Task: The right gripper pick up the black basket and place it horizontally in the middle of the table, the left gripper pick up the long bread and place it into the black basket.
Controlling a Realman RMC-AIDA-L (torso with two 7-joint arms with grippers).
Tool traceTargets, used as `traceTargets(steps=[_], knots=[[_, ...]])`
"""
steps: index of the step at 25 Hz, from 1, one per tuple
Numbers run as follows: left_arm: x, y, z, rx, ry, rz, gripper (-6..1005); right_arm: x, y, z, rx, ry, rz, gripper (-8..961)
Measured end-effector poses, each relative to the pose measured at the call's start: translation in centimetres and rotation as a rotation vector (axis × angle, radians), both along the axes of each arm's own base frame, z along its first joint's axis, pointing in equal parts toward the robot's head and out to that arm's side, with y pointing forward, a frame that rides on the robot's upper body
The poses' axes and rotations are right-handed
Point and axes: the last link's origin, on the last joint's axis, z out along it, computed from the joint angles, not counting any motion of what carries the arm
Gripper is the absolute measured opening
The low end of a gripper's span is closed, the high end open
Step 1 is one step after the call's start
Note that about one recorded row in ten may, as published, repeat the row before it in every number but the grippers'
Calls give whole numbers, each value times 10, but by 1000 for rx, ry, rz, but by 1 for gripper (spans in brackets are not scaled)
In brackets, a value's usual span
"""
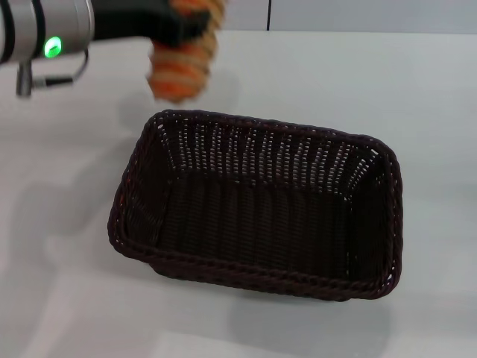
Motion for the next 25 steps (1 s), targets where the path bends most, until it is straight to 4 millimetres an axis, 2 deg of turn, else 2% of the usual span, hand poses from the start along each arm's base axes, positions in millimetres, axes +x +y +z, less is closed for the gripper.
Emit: traceTargets(steps=[4, 5, 7, 10, 18, 23, 25], knots=[[-12, -23, -16, -154, -39, 7, 527, -1, 0, 0, 3, 2, 5, 830], [-12, -23, -16, -154, -39, 7, 521, -1, 0, 0, 4, 2, 7, 830], [-22, -29, -31, -277, -59, 33, 503, -3, 1, 1, 7, 1, 12, 830], [-27, -26, -40, -320, -60, 55, 466, -6, 3, 2, 6, -2, 25, 830], [-32, -24, -45, -342, -61, 77, 706, -11, 5, 3, 0, -17, 46, 831], [-36, -20, -35, -325, -75, 89, 851, -11, 4, 3, -1, -12, 48, 831], [-37, -20, -32, -319, -78, 88, 852, -12, 4, 4, 1, -14, 50, 831]])
